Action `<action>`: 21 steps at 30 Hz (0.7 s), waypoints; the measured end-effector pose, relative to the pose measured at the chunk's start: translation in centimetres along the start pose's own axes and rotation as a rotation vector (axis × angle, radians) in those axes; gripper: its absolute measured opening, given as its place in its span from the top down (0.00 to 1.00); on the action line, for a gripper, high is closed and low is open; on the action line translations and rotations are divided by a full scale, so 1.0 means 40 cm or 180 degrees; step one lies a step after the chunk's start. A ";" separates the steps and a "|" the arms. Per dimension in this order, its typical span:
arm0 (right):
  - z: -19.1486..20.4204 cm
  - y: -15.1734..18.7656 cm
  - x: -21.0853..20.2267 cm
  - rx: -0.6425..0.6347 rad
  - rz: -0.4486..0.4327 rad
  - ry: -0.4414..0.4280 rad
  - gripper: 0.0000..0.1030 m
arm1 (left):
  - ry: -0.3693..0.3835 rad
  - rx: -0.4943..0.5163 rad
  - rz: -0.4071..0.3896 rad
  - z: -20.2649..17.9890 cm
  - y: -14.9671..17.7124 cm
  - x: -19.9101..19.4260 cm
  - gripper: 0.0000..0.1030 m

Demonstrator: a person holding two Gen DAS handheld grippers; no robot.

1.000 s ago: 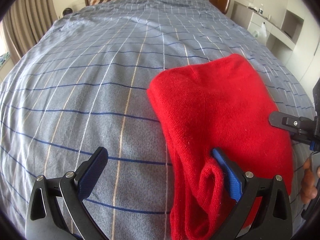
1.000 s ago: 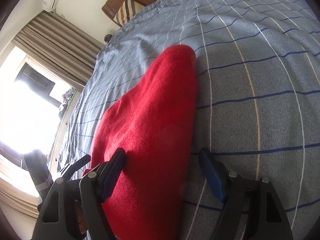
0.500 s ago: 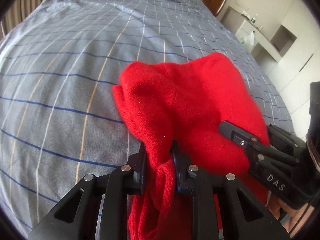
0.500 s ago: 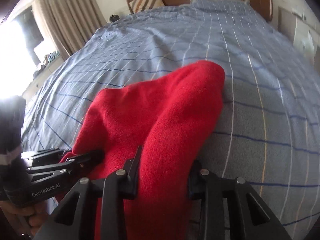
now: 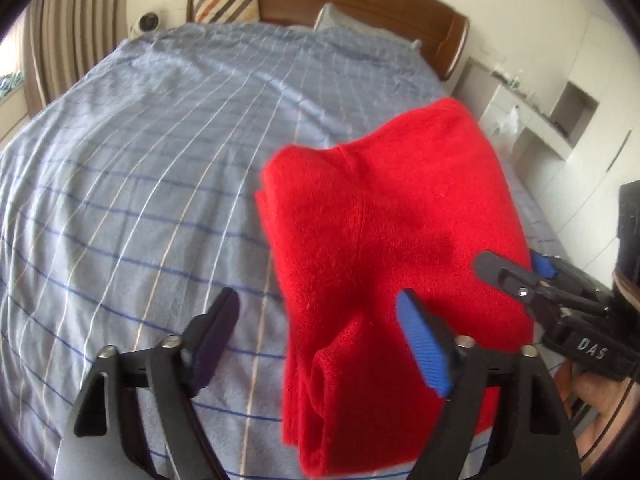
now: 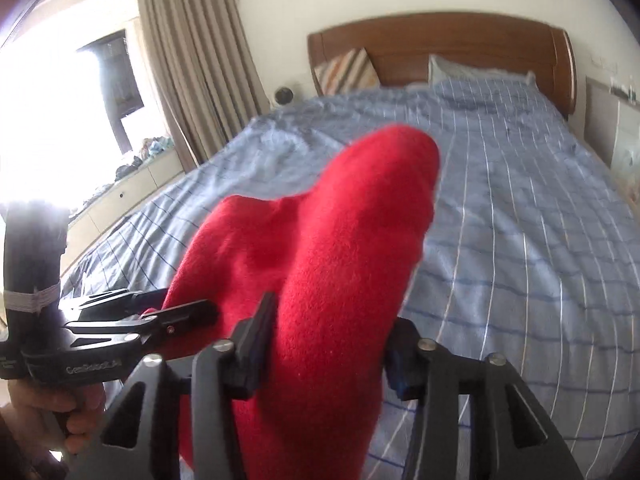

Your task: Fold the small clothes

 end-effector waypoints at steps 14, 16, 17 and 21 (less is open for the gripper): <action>0.054 0.294 -0.266 -0.0312 0.0300 0.1070 0.06 | -0.1210 0.0518 -0.0678 0.009 0.265 -0.274 0.00; 0.107 0.305 -0.321 -0.0343 0.0240 0.1106 0.02 | -0.1398 0.0456 -0.0757 0.004 0.291 -0.317 0.00; 0.131 0.314 -0.346 -0.0354 0.0207 0.1131 0.02 | -0.1423 0.0440 -0.0797 0.001 0.309 -0.338 0.00; 0.202 0.355 -0.413 -0.0405 0.0208 0.1210 0.01 | -0.1023 0.0302 -0.0688 -0.011 0.385 -0.403 0.00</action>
Point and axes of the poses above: each gripper's, at about its wrist camera, not at the fingertips, and x roughly the way its jaws point, z to its left, y to its underside, the point moved 3 cm from there along x, roughly the way its jaws point, and after that the axes turned 6 degrees about -x, right-handed, at the moved point
